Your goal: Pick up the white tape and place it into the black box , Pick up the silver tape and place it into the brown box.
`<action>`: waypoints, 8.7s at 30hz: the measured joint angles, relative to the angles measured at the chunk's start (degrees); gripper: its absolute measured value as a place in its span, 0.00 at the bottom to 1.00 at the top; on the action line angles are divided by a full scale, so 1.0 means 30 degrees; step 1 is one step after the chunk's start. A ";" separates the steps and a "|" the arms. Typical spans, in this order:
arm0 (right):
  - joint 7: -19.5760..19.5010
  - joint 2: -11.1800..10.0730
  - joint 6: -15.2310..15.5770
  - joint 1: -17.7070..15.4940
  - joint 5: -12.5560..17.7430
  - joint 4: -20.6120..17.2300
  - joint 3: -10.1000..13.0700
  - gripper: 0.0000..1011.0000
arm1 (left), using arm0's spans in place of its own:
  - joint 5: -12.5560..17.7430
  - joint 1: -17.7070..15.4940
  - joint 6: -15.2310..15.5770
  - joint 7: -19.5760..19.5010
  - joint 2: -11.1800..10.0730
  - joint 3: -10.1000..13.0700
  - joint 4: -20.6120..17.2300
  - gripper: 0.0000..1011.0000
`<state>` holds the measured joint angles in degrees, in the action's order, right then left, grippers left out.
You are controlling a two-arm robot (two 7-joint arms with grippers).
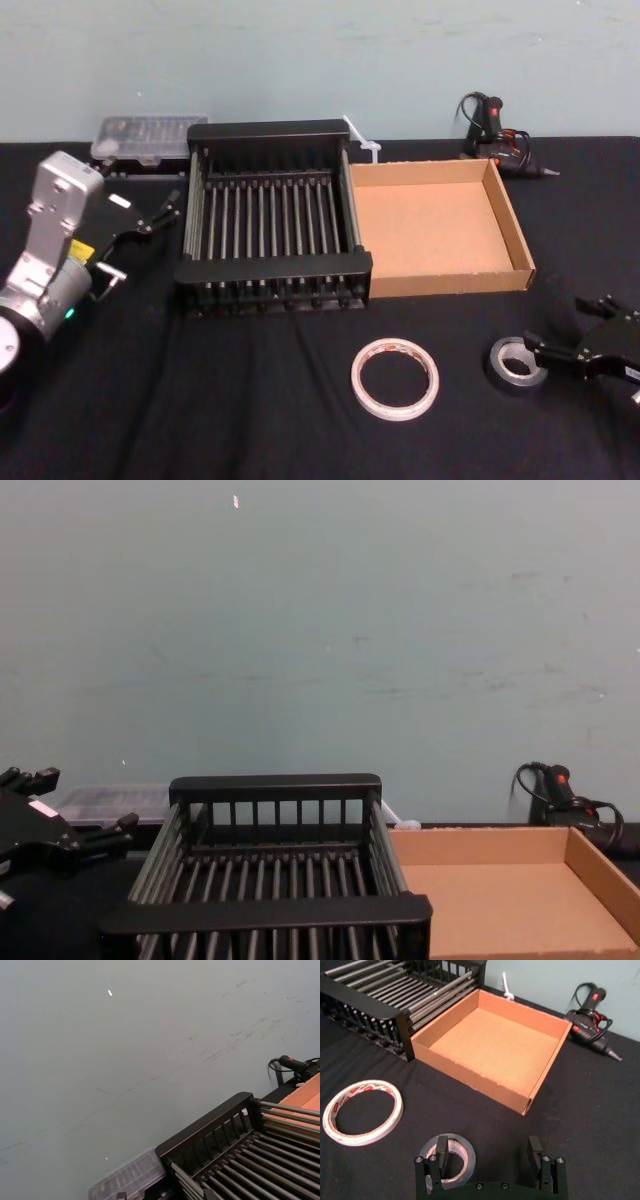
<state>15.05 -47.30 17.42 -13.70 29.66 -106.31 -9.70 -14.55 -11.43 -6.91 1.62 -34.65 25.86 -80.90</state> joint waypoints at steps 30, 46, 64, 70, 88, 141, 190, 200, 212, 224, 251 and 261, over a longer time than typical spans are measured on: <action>0.1229 0.1512 0.1947 0.1391 -0.1054 0.1542 -0.0522 0.99 | 0.0000 0.0000 0.0001 0.0000 0.0000 0.0000 0.0000 0.99; 0.1335 0.1842 0.2481 0.1478 -0.1232 0.1714 -0.0405 0.99 | 0.0000 0.0000 0.0001 0.0000 0.0000 0.0001 -0.0001 0.99; 0.1338 0.1867 0.2485 0.1471 -0.1226 0.1737 -0.0352 0.99 | -0.0001 0.0000 0.0000 0.0000 0.0000 0.0000 0.0000 0.99; 0.1331 0.1856 0.2477 0.1469 -0.1225 0.1726 -0.0360 0.94 | 0.0000 0.0000 0.0000 0.0000 0.0000 0.0001 0.0000 0.99; 0.1325 0.1844 0.2454 0.1468 -0.1222 0.1713 -0.0367 0.41 | 0.0000 0.0000 0.0000 -0.0001 0.0001 0.0000 -0.0001 0.99; 0.0699 0.3489 0.1017 0.4301 -0.1485 0.2522 0.0202 0.13 | 0.0000 0.0000 0.0000 0.0000 0.0000 0.0001 -0.0001 0.99; 0.1487 0.5787 0.0913 0.8883 -0.3338 0.6450 -0.2033 0.13 | 0.0000 0.0000 0.0000 0.0000 0.0000 0.0000 -0.0001 0.99; 0.1484 0.5774 0.0926 0.8866 -0.3315 0.6420 -0.2016 0.31 | 0.0000 0.0000 0.0000 0.0001 0.0000 0.0001 0.0000 0.99; 0.1484 0.5754 0.0940 0.8846 -0.3294 0.6397 -0.2015 0.69 | 0.0000 0.0000 0.0000 0.0001 0.0000 0.0000 -0.0001 0.99; 0.1482 0.5754 0.0940 0.8842 -0.3295 0.6395 -0.2015 0.99 | -0.0001 0.0000 0.0000 0.0000 0.0000 0.0000 0.0000 0.99; 0.3153 0.3690 0.1585 0.6500 -0.1956 0.2740 -0.2026 0.99 | 0.0000 -0.0001 0.0000 0.0000 0.0000 0.0001 0.0000 0.99; 0.3904 0.2595 0.1536 0.5866 -0.1907 0.1913 -0.3134 0.99 | 0.0000 0.0000 0.0000 0.0000 0.0000 0.0001 0.0000 0.99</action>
<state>26.76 -39.52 22.02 3.90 23.94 -100.57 -19.10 -14.55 -11.43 -6.91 1.62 -34.65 25.86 -80.90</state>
